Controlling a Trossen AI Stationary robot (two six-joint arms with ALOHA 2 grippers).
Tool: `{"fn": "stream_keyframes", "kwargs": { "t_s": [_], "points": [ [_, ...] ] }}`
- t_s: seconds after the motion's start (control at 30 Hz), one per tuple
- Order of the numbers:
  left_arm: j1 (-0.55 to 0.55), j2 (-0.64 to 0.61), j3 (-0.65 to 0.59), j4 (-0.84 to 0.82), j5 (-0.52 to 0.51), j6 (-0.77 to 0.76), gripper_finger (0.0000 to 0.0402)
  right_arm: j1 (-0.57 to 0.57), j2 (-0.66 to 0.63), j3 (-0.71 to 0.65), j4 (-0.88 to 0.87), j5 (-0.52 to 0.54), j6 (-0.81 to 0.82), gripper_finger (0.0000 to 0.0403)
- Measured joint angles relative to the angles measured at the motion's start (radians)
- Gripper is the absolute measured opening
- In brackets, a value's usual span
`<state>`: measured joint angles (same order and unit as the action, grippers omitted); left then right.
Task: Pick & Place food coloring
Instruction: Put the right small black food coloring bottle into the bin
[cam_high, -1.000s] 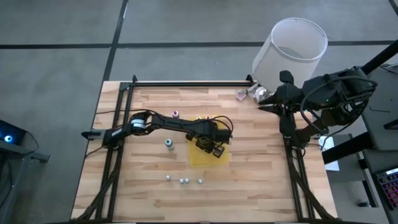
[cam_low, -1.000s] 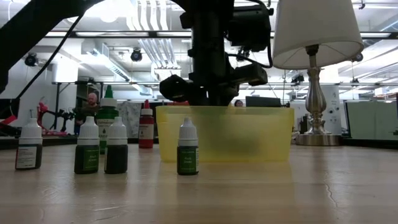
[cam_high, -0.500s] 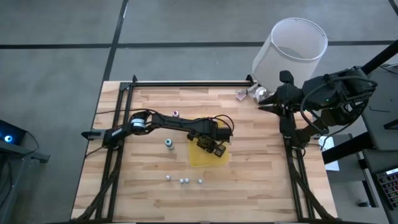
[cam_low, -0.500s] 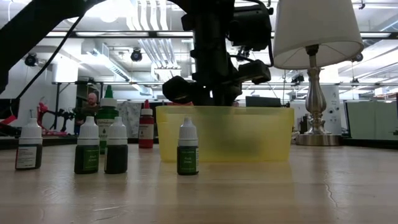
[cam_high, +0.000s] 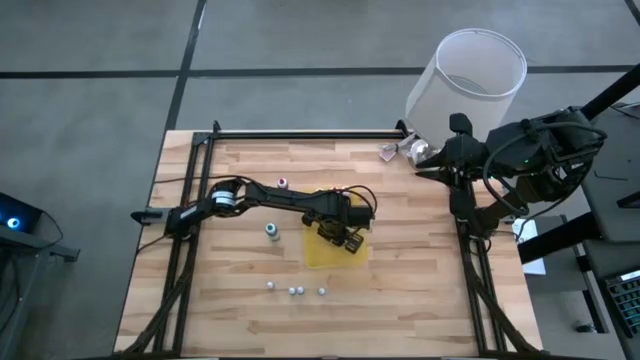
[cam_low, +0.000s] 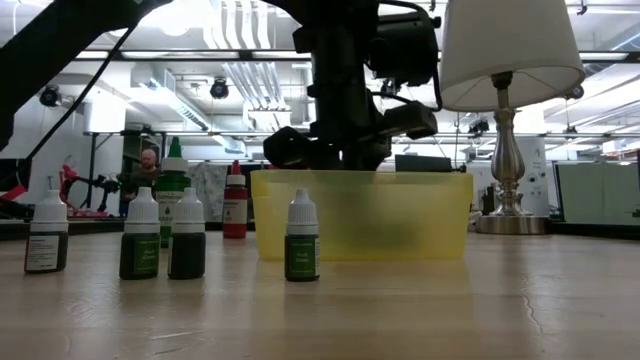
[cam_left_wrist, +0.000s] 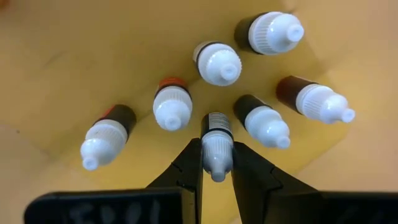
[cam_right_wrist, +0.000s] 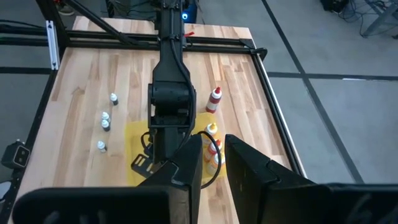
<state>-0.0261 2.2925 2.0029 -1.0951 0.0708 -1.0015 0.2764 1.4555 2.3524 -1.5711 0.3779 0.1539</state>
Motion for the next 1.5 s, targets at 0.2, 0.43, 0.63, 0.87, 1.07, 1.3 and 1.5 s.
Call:
{"fn": "stream_keyframes", "kwargs": {
  "t_s": [0.2, 0.43, 0.63, 0.87, 1.07, 1.3, 1.5],
  "points": [
    [0.001, 0.0, 0.0, 0.004, 0.0, 0.005, 0.004, 0.0, 0.0, 0.0, 0.0, 0.0, 0.0, 0.0059],
    [0.002, 0.0, 0.0, 0.004, 0.024, 0.01, 0.0072, 0.0, 0.0, 0.0, 0.0, 0.0, 0.0, 0.0059],
    [0.002, 0.0, 0.0, 0.004, 0.026, 0.011, 0.0085, 0.0, 0.0, 0.0, 0.0, 0.0, 0.0, 0.0059],
    [0.001, 0.0, 0.0, 0.004, 0.032, 0.014, 0.0087, 0.0, 0.0, 0.0, 0.0, 0.0, 0.0, 0.0059],
    [0.001, -0.003, 0.0, 0.012, 0.08, 0.027, 0.0087, 0.0, 0.0, 0.0, 0.0, 0.0, 0.0, 0.0059],
    [0.003, -0.004, 0.031, 0.01, 0.078, 0.032, 0.0087, 0.0, 0.0, 0.0, 0.0, 0.0, 0.0, 0.0059],
    [0.005, -0.004, 0.048, -0.01, 0.068, 0.051, 0.0087, 0.0, 0.0, 0.0, 0.0, 0.0, 0.0, 0.0059]
  ]
}}
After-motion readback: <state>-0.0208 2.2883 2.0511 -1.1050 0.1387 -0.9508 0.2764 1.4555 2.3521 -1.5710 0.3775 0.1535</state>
